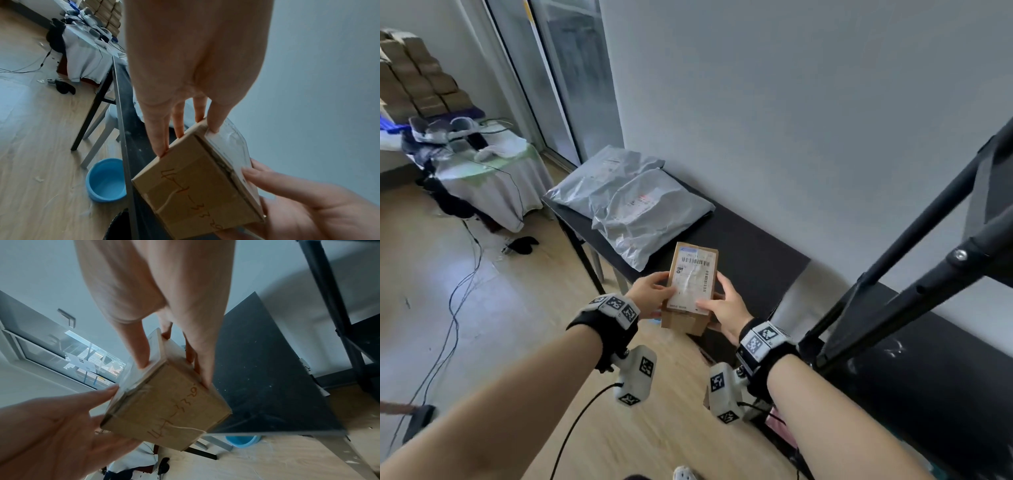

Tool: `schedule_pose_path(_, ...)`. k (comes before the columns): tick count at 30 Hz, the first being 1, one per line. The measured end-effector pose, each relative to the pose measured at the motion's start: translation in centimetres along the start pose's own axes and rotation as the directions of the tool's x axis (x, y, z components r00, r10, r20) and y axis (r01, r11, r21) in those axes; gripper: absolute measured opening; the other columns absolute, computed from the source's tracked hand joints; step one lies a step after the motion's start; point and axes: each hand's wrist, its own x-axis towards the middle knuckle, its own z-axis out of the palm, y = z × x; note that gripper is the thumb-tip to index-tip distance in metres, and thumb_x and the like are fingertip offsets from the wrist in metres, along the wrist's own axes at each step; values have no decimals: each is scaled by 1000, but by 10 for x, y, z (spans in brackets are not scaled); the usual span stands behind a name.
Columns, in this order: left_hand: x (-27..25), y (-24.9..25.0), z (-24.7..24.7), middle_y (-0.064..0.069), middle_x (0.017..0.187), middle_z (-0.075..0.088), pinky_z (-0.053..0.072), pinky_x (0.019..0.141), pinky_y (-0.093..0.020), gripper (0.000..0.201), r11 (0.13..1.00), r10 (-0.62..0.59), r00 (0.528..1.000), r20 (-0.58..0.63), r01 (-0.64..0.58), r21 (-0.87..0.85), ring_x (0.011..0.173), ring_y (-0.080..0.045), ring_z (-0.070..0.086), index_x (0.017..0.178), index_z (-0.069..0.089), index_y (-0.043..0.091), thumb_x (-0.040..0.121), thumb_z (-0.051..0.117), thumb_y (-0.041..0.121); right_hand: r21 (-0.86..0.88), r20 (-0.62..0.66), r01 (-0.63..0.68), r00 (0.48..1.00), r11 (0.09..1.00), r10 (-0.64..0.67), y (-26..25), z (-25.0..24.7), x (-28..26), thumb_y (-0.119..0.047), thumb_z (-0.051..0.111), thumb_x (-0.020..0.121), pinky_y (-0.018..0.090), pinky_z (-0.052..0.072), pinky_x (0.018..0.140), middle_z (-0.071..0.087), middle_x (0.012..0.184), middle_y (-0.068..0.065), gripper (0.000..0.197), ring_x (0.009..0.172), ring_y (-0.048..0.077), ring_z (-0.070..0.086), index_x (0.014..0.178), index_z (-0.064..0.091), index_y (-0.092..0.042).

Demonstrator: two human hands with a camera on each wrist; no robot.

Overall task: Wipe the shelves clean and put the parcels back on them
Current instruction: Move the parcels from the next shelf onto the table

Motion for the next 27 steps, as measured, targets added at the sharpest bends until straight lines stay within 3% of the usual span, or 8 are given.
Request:
schedule_pose_path(4, 54, 19, -16, -6, 103, 65, 55, 87, -46, 44, 998, -7, 999, 43, 4, 66, 98, -26, 65, 137, 44, 20, 94, 55, 16, 18, -47, -27, 998, 999, 27, -15, 5, 45, 3, 65, 82, 50, 56, 85, 61, 119, 8, 81, 107, 26, 62, 146, 30, -32)
schedule_pose_path(6, 84, 32, -25, -8, 107, 65, 53, 90, -49, 44, 997, -11, 998, 57, 7, 79, 101, -28, 65, 136, 44, 20, 94, 55, 14, 35, -61, -35, 997, 999, 37, -24, 8, 72, 3, 65, 82, 50, 56, 85, 61, 121, 8, 81, 108, 25, 62, 146, 30, -33)
schedule_pose_path(11, 158, 60, -45, -1, 95, 62, 53, 83, -40, 42, 991, -46, 989, 140, 27, 133, 92, -23, 61, 134, 44, 20, 93, 54, 10, 51, -178, -76, 980, 996, 84, -46, 23, 131, 4, 63, 82, 51, 52, 91, 57, 125, 7, 82, 116, 26, 56, 145, 29, -35)
schedule_pose_path(15, 202, 73, -54, -9, 115, 62, 54, 81, -37, 47, 976, -81, 966, 247, 26, 217, 97, -22, 61, 137, 42, 21, 93, 52, 8, 95, -277, -121, 950, 988, 143, -55, 31, 161, 7, 61, 82, 52, 50, 94, 54, 129, 7, 84, 118, 25, 53, 146, 28, -36)
schedule_pose_path(20, 234, 81, -58, -11, 126, 58, 52, 92, -47, 53, 959, -110, 934, 341, 9, 284, 111, -28, 59, 139, 39, 18, 91, 51, 0, 139, -362, -133, 916, 981, 176, -63, 39, 177, 11, 59, 81, 52, 51, 94, 52, 131, 8, 84, 121, 26, 52, 147, 28, -32)
schedule_pose_path(22, 242, 83, -60, -12, 131, 54, 53, 90, -43, 58, 938, -80, 922, 379, -58, 340, 116, -29, 57, 142, 34, 15, 90, 51, -3, 154, -385, -135, 904, 979, 186, -63, 41, 181, 14, 56, 82, 50, 52, 92, 51, 132, 10, 82, 123, 27, 51, 147, 30, -30)
schedule_pose_path(24, 247, 83, -62, -12, 135, 51, 55, 83, -32, 65, 884, -47, 906, 420, -158, 441, 117, -28, 55, 144, 27, 12, 87, 54, -5, 169, -406, -129, 894, 977, 188, -62, 45, 183, 17, 54, 82, 48, 53, 90, 51, 133, 12, 82, 124, 28, 51, 147, 31, -28)
schedule_pose_path(27, 252, 80, -64, -14, 134, 51, 55, 83, -35, 68, 837, -12, 892, 452, -239, 493, 116, -29, 56, 144, 25, 11, 86, 54, -8, 168, -438, -125, 879, 978, 188, -59, 50, 184, 18, 52, 82, 48, 53, 91, 51, 133, 12, 82, 124, 27, 51, 146, 32, -28)
